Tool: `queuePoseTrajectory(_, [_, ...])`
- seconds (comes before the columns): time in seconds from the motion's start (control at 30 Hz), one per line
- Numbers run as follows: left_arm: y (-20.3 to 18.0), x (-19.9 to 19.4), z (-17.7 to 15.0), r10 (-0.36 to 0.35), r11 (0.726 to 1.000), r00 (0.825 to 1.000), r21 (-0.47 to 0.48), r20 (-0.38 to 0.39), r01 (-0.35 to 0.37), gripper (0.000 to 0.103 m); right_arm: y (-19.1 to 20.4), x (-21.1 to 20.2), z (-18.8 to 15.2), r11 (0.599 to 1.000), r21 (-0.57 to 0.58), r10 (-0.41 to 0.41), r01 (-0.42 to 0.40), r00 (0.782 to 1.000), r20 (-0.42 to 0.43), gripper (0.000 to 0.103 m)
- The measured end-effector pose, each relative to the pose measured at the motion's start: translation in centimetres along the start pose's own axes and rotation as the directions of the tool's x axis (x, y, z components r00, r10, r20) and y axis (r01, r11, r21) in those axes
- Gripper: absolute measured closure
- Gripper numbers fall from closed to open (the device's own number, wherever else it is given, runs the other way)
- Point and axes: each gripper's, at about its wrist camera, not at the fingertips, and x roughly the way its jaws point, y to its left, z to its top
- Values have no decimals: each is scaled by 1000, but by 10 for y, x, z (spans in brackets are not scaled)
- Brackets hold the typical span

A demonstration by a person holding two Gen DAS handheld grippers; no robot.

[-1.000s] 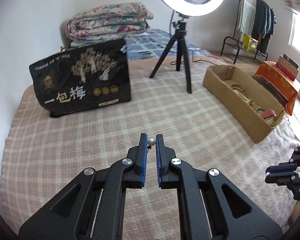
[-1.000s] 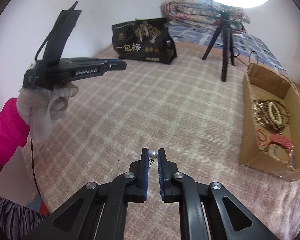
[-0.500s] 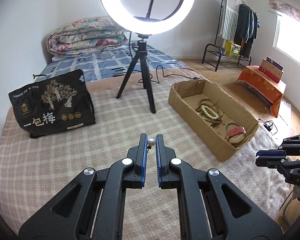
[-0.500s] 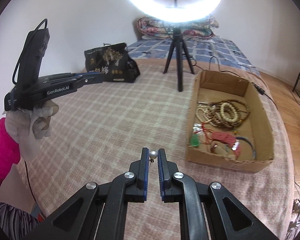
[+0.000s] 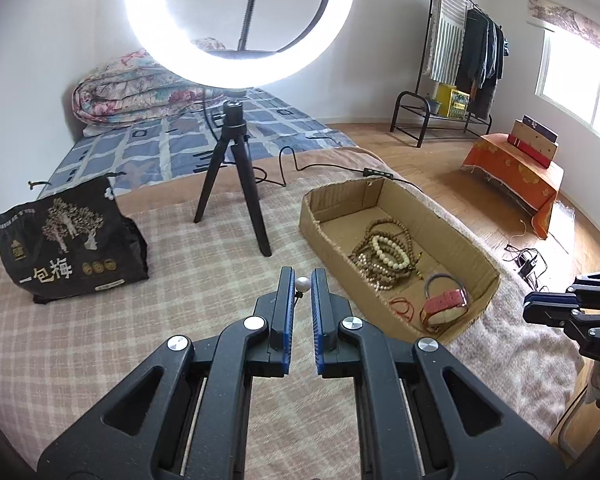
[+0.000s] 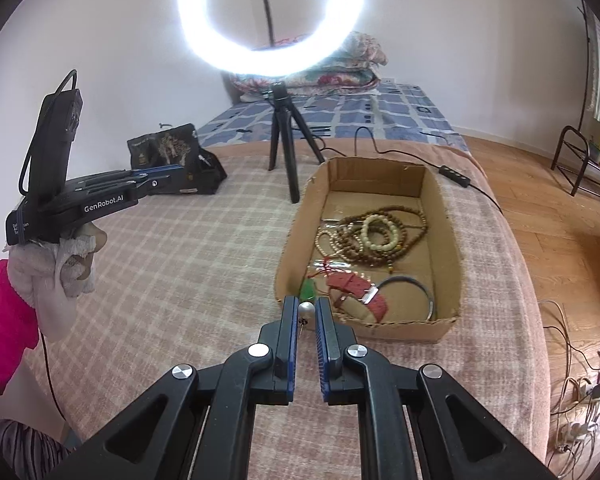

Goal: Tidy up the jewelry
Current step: 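Carry both pearl earrings over the cardboard box with both tools, then lower both tools into the box and open them to release the earrings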

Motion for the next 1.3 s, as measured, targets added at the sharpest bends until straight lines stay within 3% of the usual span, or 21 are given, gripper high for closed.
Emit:
queuePoseTrajectory(0.73, [-43, 75, 45, -13, 1000, 1000, 15, -19, 13, 97, -35, 32, 38, 996, 35, -80, 79, 997, 7, 96])
queuePoseTrajectory(1.3, [-70, 120, 57, 17, 999, 999, 43, -48, -15, 97, -54, 62, 38, 992, 57, -109, 110, 994, -26, 96])
